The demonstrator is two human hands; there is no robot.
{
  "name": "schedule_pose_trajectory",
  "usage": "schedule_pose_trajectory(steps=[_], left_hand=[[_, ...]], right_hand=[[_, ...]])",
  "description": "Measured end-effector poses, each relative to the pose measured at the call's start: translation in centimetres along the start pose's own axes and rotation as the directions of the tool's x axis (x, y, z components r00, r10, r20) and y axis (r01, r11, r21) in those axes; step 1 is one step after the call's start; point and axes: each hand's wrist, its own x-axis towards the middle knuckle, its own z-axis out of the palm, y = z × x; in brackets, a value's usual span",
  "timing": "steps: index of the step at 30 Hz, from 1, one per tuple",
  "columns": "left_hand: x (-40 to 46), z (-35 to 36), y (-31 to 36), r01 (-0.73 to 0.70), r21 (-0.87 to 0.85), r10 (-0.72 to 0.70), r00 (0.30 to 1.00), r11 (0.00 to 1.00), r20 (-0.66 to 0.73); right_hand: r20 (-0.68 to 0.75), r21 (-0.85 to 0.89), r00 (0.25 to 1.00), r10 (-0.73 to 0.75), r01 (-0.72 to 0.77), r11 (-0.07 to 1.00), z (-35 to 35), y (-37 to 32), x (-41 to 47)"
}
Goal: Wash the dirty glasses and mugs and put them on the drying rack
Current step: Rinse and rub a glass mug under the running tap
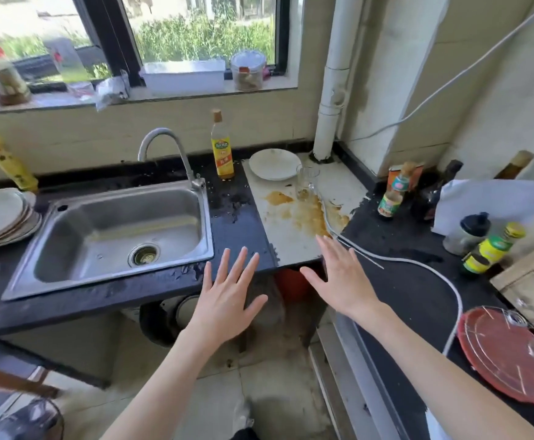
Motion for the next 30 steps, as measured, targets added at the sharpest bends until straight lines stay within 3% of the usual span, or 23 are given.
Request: schedule_pose_trajectory(steps=[10, 17, 21, 27, 30], left_hand=[[16.9, 2.2, -5.3, -0.007, -0.078, 0.019, 0.987, 0.997, 0.158], [24.5, 3.2, -6.5, -0.037, -0.126, 0.056, 0.987, 0.991, 0.154], [25.8, 4.8, -7.7, 0.079, -0.148, -0.047, 0.977, 0.986, 0.207], [26.9, 5.3, -7.2, 0.242, -0.216, -0.193, 0.955, 0.946, 0.227], [26.8, 5.8, -7.7, 0.297, -0.190, -0.244, 0.935, 0.936, 0.258]], right_hand=[[0.101, 0.080, 0.972, 0.211, -0.219, 0.972, 3.3, 4.2, 18.0], [0.177, 0.281, 0.886, 0.428, -0.462, 0.841, 5.3, 8.7, 27.7], [0.220, 0.406, 0.830, 0.513, -0.556, 0.725, 6.4, 10.6, 31.9], [0.237, 0.444, 0.818, 0.524, -0.571, 0.690, 7.7, 11.2, 36.8], [0.277, 0.529, 0.770, 0.575, -0.622, 0.578, 8.3, 11.4, 37.6]])
